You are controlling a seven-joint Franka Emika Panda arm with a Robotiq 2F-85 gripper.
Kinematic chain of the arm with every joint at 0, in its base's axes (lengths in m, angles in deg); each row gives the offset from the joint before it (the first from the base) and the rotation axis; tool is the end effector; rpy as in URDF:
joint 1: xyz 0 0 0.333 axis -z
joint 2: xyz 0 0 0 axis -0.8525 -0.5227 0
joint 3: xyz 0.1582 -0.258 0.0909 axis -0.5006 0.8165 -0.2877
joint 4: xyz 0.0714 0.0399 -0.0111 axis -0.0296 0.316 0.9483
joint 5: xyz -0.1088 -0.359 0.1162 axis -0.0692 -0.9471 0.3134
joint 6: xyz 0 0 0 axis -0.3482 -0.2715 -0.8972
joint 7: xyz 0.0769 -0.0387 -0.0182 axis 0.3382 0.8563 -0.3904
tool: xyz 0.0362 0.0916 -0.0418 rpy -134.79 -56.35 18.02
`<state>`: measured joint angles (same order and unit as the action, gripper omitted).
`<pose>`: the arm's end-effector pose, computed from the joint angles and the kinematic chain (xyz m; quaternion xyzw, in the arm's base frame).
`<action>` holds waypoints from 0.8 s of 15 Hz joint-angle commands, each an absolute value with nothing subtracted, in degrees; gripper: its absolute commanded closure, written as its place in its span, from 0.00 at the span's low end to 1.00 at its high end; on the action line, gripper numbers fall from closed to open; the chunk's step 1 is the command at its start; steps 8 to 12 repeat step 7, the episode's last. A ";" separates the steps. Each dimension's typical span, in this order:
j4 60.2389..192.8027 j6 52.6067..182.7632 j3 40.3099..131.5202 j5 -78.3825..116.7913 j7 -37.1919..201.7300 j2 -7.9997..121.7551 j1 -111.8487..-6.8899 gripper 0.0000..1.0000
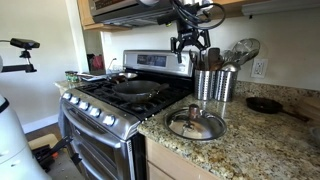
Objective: Take the lid off the wok and place it on the counter
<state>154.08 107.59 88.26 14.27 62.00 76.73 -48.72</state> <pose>0.5227 -0.1569 0.4614 0.9956 0.0312 0.0508 0.0723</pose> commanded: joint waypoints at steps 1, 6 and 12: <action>159.35 110.38 88.75 14.43 61.52 81.91 -50.03 0.00; 156.27 108.20 88.94 14.19 62.05 79.35 -50.26 0.00; 156.21 108.20 88.98 14.20 62.05 79.18 -50.24 0.00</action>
